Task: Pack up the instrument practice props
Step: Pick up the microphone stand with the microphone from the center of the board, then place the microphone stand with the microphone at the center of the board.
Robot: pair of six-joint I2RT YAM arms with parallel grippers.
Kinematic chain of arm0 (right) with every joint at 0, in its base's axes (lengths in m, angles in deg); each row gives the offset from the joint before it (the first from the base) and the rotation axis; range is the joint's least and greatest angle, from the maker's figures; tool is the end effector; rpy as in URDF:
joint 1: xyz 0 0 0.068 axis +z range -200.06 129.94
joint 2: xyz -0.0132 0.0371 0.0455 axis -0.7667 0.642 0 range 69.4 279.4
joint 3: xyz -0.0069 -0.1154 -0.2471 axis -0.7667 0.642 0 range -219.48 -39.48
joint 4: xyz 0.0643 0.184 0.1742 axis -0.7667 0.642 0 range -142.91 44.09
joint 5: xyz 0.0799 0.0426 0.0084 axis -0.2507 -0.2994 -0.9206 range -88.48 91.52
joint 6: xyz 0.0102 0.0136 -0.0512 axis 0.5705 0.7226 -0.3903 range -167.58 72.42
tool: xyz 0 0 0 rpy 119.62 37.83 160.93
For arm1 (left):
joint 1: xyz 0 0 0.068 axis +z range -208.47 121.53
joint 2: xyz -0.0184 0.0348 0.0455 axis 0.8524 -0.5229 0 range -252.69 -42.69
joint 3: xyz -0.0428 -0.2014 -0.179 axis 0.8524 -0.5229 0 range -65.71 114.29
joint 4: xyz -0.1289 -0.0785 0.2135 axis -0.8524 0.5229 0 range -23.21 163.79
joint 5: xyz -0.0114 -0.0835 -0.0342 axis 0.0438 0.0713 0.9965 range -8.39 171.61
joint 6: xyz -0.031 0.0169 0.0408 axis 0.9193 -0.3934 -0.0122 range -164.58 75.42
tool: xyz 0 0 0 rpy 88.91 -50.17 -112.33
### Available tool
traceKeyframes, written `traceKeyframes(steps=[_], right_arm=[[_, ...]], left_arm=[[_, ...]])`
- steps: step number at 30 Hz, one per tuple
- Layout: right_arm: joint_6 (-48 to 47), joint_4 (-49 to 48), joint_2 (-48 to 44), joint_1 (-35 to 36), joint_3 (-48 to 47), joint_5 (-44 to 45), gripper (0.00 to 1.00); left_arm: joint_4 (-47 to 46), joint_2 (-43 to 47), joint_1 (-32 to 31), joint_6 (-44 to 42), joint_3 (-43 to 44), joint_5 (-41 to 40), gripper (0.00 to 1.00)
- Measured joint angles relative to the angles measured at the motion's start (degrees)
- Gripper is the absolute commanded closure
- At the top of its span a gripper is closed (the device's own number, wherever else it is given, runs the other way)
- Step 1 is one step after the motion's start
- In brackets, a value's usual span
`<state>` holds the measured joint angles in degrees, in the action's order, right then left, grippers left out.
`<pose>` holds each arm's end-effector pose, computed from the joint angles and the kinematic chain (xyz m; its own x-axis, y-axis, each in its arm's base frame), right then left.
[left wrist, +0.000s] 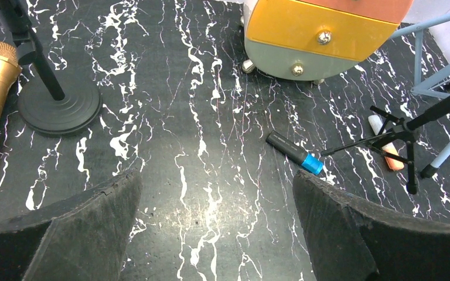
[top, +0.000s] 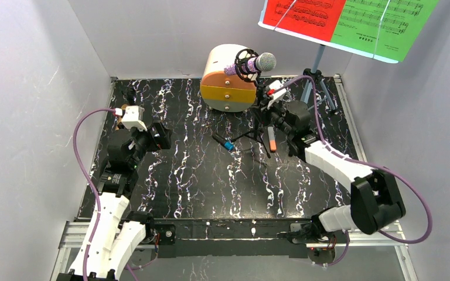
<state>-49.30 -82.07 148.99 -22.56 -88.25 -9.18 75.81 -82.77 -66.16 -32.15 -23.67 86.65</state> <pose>0.2829 0.1547 0.2961 -0.0071 -0.0368 -0.9993 -0.6187 0.7852 -0.0246 0.1676 -0.0259 0.3385 -0.1660 -0.1939 -0.9669 0.1883 0.9562 -0.2241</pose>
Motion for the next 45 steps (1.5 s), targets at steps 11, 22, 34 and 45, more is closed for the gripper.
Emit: traceKeyframes(steps=[11,22,34,45], right_arm=[[-0.3,0.5,-10.4,12.2,4.3,4.4,0.99],[-1.3,-9.9,-2.0,31.6,6.5,18.0,0.99],[-0.5,-31.6,13.6,36.7,5.8,34.1,0.99],[-2.4,-36.6,18.4,40.5,2.9,41.4,0.52]], left_arm=[[0.0,0.0,0.0,0.0,-0.3,0.0,0.02],[0.0,0.0,0.0,0.0,-0.3,-1.2,0.02],[0.1,-0.9,0.0,0.0,-0.3,-2.4,0.02],[-3.5,-1.0,0.0,0.0,-2.1,8.4,0.02]])
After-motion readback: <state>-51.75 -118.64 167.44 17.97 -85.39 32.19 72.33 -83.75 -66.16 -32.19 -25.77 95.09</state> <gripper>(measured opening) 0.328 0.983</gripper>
